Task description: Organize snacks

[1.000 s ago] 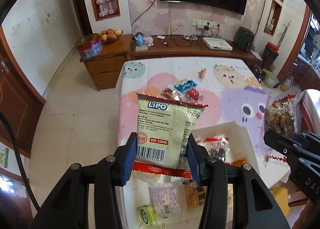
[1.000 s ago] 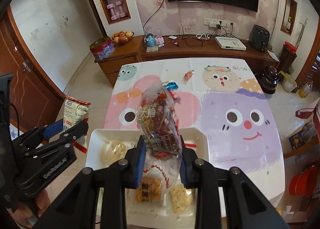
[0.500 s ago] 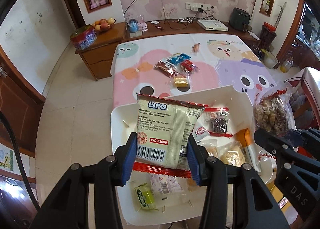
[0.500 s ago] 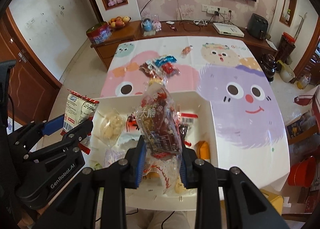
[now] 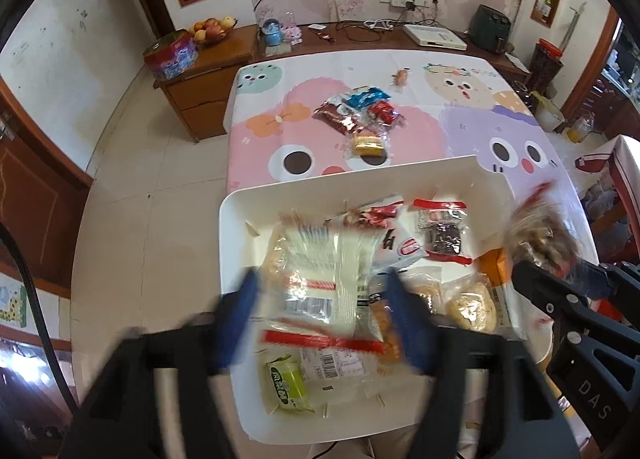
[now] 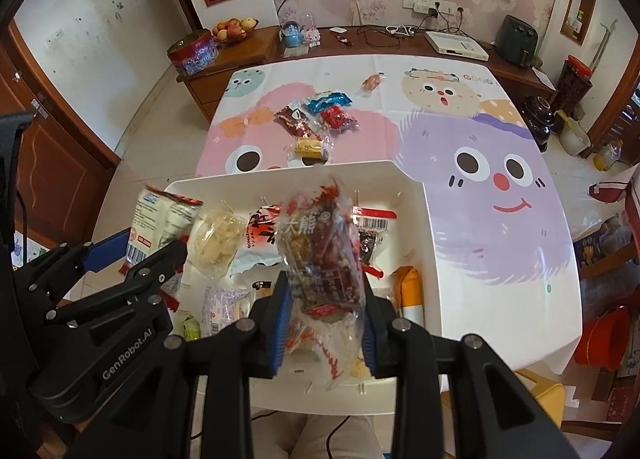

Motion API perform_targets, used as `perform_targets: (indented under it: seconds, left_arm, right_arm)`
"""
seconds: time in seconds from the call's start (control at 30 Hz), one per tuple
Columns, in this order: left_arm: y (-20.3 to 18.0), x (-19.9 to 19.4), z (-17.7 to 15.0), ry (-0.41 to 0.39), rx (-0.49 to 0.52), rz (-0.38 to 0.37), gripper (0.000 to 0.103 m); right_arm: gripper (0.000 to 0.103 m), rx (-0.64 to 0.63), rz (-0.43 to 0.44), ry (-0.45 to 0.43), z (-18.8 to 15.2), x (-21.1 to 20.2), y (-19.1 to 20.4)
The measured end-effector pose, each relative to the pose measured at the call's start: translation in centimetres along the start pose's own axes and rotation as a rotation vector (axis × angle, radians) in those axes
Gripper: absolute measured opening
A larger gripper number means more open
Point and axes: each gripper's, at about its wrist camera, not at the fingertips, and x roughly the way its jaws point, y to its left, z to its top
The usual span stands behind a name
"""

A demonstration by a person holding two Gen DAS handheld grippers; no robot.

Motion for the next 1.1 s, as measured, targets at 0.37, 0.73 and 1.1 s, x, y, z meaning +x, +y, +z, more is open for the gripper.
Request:
perform_targets:
  seconds: [0.37,0.73,1.1]
  left_arm:
    - [1.5,0.4,0.1,0.006,-0.057,0.014,0.095]
    - [1.3,0.3,0.3,-0.004,-0.047,0.012,0.095]
    - [1.6,0.4,0.6,-0.007,-0.047,0.002,0.095]
  right_arm:
    - [0.045,0.012,-0.003,0.015,0.3,0.5,0.1]
    - [0.045,0.001,-0.005,0.017,0.3,0.8,0.5]
    - [0.045,0.004,-0.018,0.025,0.4,0.9,0.8]
